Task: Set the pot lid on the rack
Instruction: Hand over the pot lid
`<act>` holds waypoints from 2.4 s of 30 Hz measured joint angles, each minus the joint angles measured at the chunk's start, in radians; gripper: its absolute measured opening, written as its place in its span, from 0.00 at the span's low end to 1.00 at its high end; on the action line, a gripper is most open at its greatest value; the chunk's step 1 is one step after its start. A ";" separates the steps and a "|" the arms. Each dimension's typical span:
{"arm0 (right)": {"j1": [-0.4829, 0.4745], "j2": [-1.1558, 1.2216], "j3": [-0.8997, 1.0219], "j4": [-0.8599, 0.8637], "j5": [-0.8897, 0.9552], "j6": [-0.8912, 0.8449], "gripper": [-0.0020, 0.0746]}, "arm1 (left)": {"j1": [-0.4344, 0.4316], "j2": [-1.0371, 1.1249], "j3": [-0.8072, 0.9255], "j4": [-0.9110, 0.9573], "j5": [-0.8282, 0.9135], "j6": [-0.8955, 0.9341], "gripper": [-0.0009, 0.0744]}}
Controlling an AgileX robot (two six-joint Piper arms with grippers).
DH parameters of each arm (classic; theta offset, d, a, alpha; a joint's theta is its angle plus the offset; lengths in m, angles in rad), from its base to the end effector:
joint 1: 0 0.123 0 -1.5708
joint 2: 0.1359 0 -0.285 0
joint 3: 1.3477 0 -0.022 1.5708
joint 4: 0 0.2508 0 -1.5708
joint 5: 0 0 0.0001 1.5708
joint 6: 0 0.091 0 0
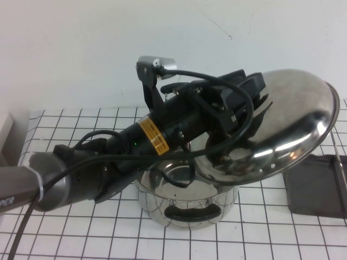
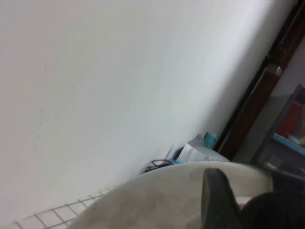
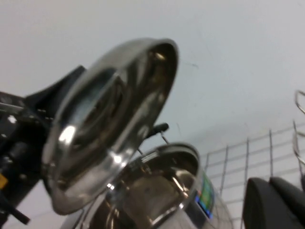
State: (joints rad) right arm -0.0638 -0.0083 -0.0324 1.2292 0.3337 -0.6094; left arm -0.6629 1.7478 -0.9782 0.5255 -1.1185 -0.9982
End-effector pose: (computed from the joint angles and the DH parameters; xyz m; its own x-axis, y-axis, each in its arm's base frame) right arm 0.0515 0.0249 0.2141 -0.1298 0.5476 -0.8266 -0.2108 0.7993 0.5627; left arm 0.2678 -0.2612 0.2828 -0.3877 -0.4691 -0.7935 0.8414 0.1715 -0.5124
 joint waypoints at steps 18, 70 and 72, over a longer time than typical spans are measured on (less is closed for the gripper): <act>0.000 0.829 -0.526 0.456 0.462 -0.674 0.54 | 0.000 0.000 -0.037 -0.286 -0.007 -0.005 0.43; 0.144 1.350 -0.998 0.456 0.491 -0.392 0.41 | 0.000 0.000 -0.039 -0.271 -0.017 -0.037 0.43; 0.147 1.351 -0.998 0.468 0.496 -0.382 0.30 | 0.000 0.000 -0.039 -0.271 -0.019 -0.037 0.43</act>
State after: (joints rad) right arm 0.0830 1.3430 -1.0303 1.6971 0.8299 -0.9910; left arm -0.6629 1.7478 -1.0168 0.2548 -1.1374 -1.0351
